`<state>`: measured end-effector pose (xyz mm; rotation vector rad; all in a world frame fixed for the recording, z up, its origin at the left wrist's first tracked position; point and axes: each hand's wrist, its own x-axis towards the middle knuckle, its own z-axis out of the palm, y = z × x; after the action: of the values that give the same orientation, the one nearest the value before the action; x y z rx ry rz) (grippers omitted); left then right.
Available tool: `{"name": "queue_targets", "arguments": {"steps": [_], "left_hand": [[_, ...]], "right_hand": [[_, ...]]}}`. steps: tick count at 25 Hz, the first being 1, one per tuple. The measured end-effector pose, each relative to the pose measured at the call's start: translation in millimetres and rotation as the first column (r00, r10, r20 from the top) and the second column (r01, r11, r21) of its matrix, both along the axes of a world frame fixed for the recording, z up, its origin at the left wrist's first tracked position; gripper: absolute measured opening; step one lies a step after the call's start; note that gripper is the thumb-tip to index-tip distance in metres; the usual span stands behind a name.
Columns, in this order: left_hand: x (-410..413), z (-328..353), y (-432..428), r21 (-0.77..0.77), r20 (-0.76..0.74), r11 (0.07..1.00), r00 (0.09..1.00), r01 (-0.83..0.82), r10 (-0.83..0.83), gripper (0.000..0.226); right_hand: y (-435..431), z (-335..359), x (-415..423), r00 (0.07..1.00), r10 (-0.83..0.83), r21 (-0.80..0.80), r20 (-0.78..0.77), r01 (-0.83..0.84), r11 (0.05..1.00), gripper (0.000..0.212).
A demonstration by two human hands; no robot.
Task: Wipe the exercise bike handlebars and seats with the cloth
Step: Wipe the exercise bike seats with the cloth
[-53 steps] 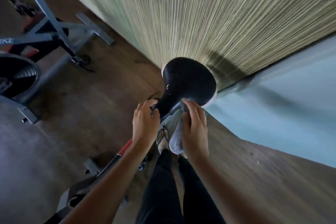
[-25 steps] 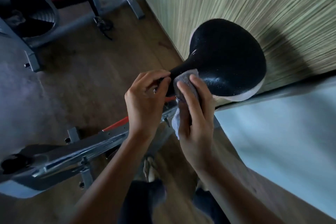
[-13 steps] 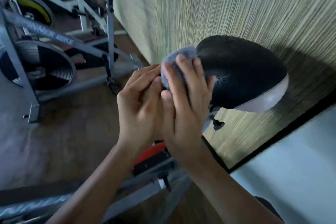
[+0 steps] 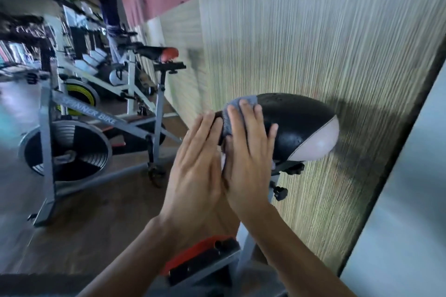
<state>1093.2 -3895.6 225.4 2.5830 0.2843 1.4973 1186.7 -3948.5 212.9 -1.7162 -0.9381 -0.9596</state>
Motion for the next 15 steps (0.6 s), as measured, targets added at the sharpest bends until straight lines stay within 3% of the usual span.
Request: {"name": "queue_targets", "arguments": {"steps": [2,6,10,15], "left_hand": [[1.2,-8.4,4.0,0.136,-0.046,0.988,0.995,-0.08,0.087,0.054],[-3.7,-7.8,11.0,0.255,-0.096,0.957,0.981,-0.139,0.168,0.06],[4.1,-8.6,-1.7,0.315,-0.092,0.902,0.937,-0.294,0.337,0.07],[16.1,-7.4,-9.3,0.397,-0.105,0.829,0.877,-0.395,0.468,0.096]], "right_hand": [[5.6,1.8,-4.0,0.998,-0.058,0.015,-0.02,0.058,0.998,0.045],[-20.2,0.7,17.1,0.985,-0.112,-0.126,0.13,0.128,0.984,0.062],[-26.5,11.1,12.3,0.98,-0.188,-0.106,0.068,0.194,0.975,0.055],[-69.1,9.1,38.7,0.931,-0.256,-0.294,0.259,0.329,0.897,0.063]]}}
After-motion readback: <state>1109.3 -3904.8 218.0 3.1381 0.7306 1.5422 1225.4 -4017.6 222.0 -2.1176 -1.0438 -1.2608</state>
